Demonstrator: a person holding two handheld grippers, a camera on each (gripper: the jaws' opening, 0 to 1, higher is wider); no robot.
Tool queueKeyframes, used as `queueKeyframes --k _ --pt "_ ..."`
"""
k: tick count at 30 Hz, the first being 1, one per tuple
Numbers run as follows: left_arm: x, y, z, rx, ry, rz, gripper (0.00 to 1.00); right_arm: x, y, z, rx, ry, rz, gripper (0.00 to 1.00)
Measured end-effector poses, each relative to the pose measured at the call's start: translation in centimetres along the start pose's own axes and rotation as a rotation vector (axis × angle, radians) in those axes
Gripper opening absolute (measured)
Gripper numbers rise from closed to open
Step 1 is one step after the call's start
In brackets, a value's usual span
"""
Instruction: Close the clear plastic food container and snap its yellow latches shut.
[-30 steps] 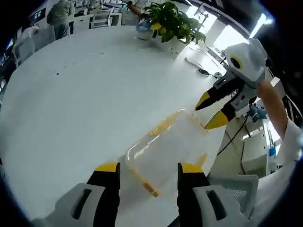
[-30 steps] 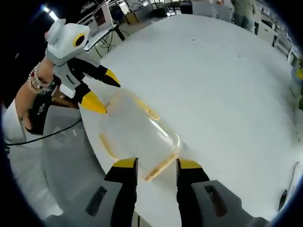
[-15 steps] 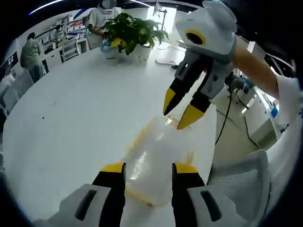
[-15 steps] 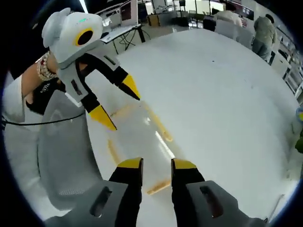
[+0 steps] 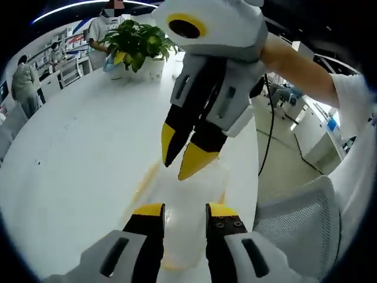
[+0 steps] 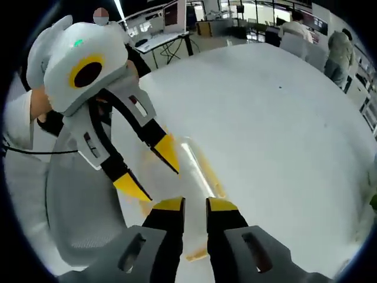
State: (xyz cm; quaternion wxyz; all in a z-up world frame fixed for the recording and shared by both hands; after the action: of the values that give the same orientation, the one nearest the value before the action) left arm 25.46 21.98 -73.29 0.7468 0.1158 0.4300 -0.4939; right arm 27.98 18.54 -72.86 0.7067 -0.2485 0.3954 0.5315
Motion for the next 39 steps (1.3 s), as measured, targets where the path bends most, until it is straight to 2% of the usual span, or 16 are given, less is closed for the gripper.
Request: queueKeyframes --k 23,28,33,36,39 --pt "1.4 -0.9 0.0 0.049 -0.018 -0.026 0.14 1.8 -0.1 0.4 -0.049 0.004 0.036 0.07" --pt "1.5 -1.1 -0.1 0.074 -0.017 -0.026 0.14 2.1 -0.3 0.4 -0.051 0.005 0.032 0.11" --pt "1.5 -1.3 -0.2 0.088 -0.017 -0.027 0.19 2.2 -0.8 0.5 -0.056 0.000 0.021 0.18" --pt "1.6 -1.6 -0.8 0.099 0.004 -0.043 0.24 2.2 -1.0 0.6 -0.056 0.002 0.020 0.18" --pt "1.6 -1.6 -1.0 0.123 0.001 -0.033 0.26 2.3 -1.3 0.9 -0.057 -0.007 0.013 0.21"
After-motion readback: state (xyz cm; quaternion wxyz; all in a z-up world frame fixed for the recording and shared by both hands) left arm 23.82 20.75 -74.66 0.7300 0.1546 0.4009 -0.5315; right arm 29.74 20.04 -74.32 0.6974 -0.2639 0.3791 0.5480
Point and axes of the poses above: the point that each gripper's makers call its tool centre point, and the gripper's own axes: x roughly forward along the fingers, y roughly to its left, z roughly out of its top, the point moved 2 cm from there along -x, roughly backward along the fingers, and after that the axes turned 13 degrees about -x, right-handed, at the moved point
